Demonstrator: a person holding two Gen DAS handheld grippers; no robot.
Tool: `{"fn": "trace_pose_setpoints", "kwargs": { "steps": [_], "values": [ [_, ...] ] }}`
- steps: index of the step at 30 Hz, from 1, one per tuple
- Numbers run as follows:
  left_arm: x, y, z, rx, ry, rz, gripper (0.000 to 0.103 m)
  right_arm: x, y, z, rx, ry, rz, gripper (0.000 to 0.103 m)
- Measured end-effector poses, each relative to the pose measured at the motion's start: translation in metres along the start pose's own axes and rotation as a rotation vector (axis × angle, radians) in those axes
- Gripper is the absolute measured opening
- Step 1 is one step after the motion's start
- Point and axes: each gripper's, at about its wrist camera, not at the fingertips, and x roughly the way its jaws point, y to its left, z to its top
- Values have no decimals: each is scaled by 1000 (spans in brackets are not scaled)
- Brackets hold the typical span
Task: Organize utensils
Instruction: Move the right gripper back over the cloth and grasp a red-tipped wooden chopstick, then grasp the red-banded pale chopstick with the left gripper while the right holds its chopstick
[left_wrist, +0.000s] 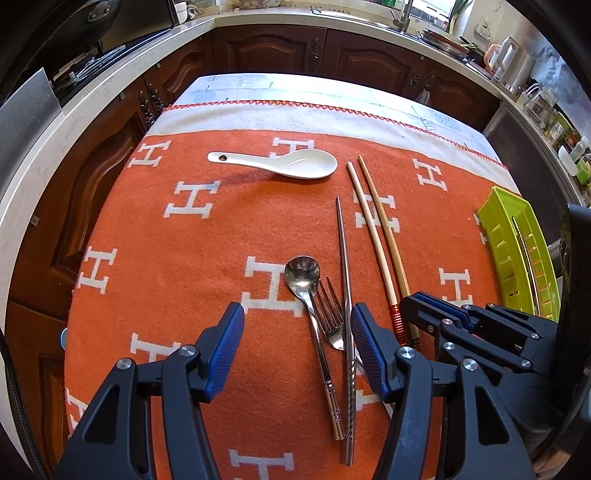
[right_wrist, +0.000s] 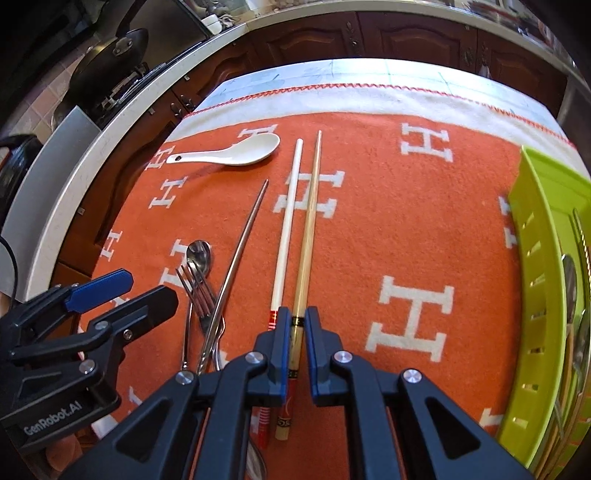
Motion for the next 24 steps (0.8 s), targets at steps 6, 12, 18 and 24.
{"fn": "trace_pose_setpoints", "kwargs": {
  "steps": [6,12,18,24],
  "values": [
    [-3,-6,5,6,-15,0,58,2,7,0,-72,-39,-39,8],
    [-6,-20,10,22,-35,-8,58,-3,1,-5,-73,-33,-65,6],
    [5,-42,10,28,-4,-63,47,-21,-34,-13,63,-61,-65,6],
    [31,-65,3,31,49,-64,30,-38,-53,-23,128,-80,-19,6]
  ]
}}
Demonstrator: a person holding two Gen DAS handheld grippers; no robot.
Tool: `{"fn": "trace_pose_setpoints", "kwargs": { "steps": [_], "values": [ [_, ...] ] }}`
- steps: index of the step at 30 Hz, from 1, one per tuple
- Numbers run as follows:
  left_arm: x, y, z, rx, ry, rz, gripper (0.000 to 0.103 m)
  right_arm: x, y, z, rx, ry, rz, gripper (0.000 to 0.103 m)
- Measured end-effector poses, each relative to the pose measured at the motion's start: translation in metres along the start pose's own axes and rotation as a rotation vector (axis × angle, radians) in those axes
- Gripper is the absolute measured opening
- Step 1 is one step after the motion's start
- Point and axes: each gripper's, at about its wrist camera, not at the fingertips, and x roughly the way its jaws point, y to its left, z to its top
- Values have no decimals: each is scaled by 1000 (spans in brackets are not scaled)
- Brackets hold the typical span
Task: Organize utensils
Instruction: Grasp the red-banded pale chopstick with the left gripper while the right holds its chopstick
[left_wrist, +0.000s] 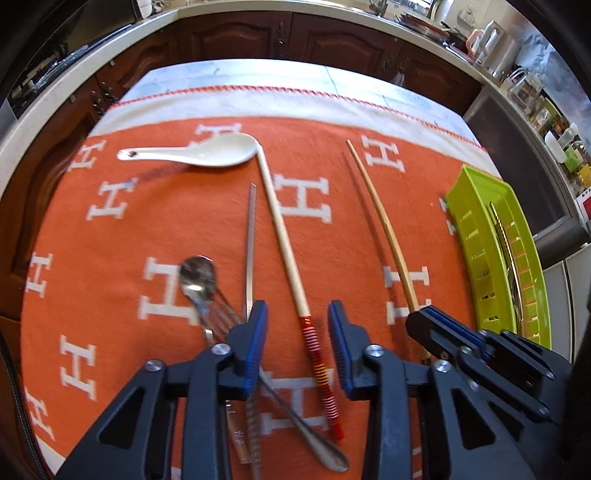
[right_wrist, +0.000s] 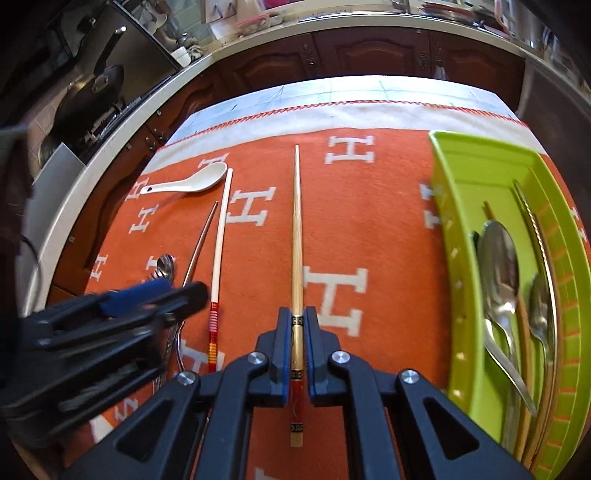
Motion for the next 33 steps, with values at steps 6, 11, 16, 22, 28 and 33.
{"fn": "trace_pose_setpoints", "kwargs": {
  "steps": [6,11,16,22,28,33],
  "values": [
    [13,-20,-6,39,-4,101,29,-13,-10,-7,27,-13,37,6],
    [14,-32,-12,34,-40,199,41,-18,-17,-12,36,-3,47,6],
    [14,-29,-15,-11,-69,236,53,-25,-20,-15,37,-5,57,6],
    [12,-25,-15,-16,-79,166,9,-31,-22,-19,46,-10,85,6],
    [9,-23,-16,-48,-71,117,3,-46,-23,-20,51,-45,117,6],
    [-14,-30,-19,-56,-92,61,3,-65,-27,-20,55,-85,135,6]
  ]
}}
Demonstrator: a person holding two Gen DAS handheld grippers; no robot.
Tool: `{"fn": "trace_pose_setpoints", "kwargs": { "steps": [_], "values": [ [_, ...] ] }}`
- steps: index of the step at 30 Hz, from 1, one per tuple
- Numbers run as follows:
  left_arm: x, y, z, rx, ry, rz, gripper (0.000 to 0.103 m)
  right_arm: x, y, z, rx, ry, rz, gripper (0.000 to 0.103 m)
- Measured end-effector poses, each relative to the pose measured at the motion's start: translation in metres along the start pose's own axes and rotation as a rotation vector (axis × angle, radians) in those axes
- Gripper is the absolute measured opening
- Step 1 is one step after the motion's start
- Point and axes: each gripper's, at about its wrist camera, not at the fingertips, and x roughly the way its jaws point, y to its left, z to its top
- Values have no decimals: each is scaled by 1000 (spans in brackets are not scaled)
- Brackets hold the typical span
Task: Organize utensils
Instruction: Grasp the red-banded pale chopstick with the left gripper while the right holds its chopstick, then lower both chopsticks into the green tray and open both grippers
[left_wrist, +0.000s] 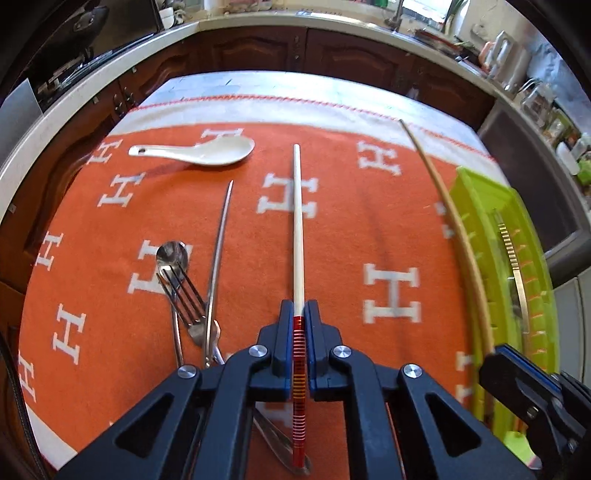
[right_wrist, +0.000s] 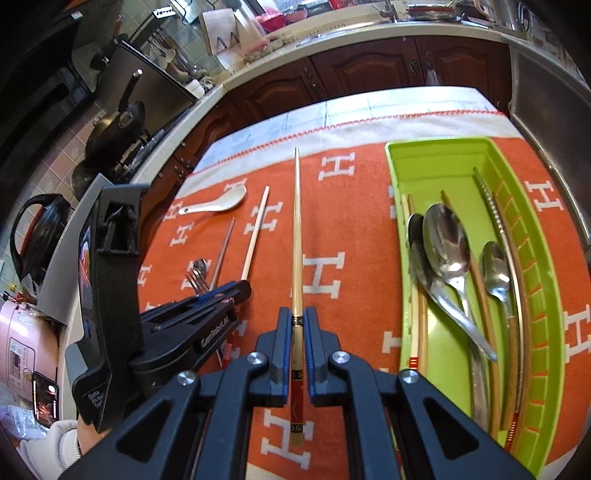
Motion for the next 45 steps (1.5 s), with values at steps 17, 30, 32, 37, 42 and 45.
{"fn": "trace_pose_setpoints", "kwargs": {
  "steps": [17,30,32,37,42,45],
  "values": [
    [-53,-93,21,80,72,-308,3,-68,-66,-6,34,-60,-174,6],
    [-19,-163,10,113,233,-384,4,-72,-105,-10,114,-10,-263,18],
    [-14,-167,9,103,254,-389,4,-79,-109,-9,150,-34,-258,18],
    [-4,-173,5,92,316,-412,4,-94,-118,-10,188,-77,-263,18],
    [-8,-176,-2,126,334,-427,15,-96,-119,-11,199,-75,-258,18],
    [-15,-170,-4,143,316,-408,19,-93,-115,-11,198,-69,-250,18]
  ]
}}
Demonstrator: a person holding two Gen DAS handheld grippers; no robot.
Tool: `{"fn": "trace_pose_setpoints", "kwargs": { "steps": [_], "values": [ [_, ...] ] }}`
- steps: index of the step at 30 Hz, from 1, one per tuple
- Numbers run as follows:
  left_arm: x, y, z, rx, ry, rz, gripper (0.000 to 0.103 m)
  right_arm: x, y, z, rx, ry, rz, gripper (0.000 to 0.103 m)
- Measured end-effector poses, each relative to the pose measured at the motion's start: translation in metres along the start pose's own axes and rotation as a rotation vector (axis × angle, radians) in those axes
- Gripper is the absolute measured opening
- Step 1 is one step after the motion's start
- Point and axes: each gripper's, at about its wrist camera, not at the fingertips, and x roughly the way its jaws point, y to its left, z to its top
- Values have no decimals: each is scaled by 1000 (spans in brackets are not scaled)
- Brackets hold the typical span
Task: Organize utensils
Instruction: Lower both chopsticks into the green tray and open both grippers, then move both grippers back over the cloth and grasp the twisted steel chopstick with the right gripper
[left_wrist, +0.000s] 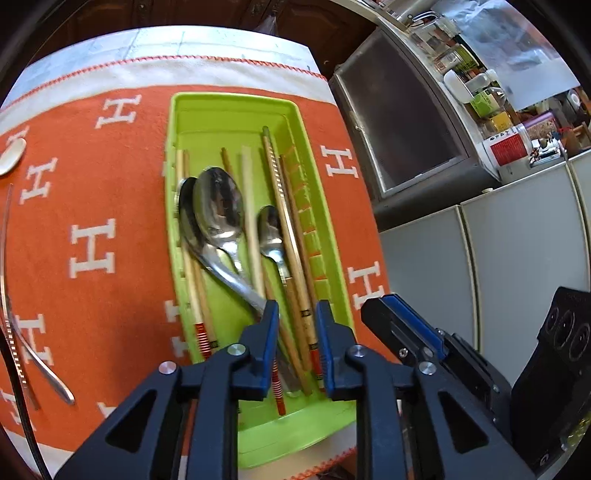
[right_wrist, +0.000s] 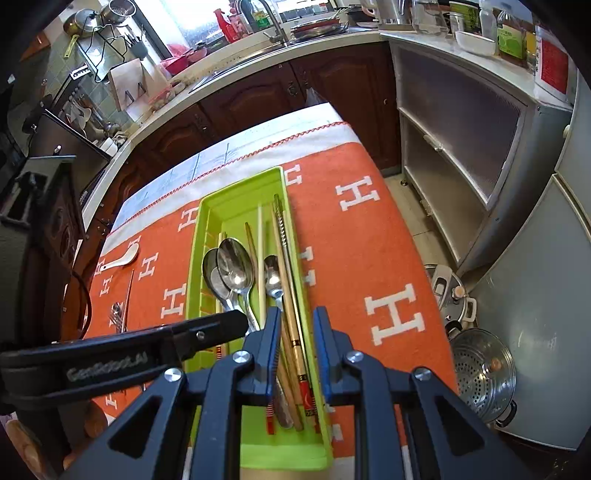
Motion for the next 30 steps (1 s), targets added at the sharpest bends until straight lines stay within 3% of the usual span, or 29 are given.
{"fn": "trace_pose_setpoints", "kwargs": {
  "steps": [6,11,15,26,30],
  "values": [
    [-22,17,-11,35,-40,84,27,2,10,-2,-20,7,14,18],
    [-43,39,-23,69,-92,175,47,1,28,-8,-57,16,43,18],
    [-61,61,-34,67,-133,236,47,4,49,-12,-98,28,75,18],
    [-115,143,-60,-64,-264,387,50,14,125,-24,-239,62,170,18],
    [-118,165,-73,-82,-290,435,51,21,152,-31,-294,83,189,18]
  ]
}}
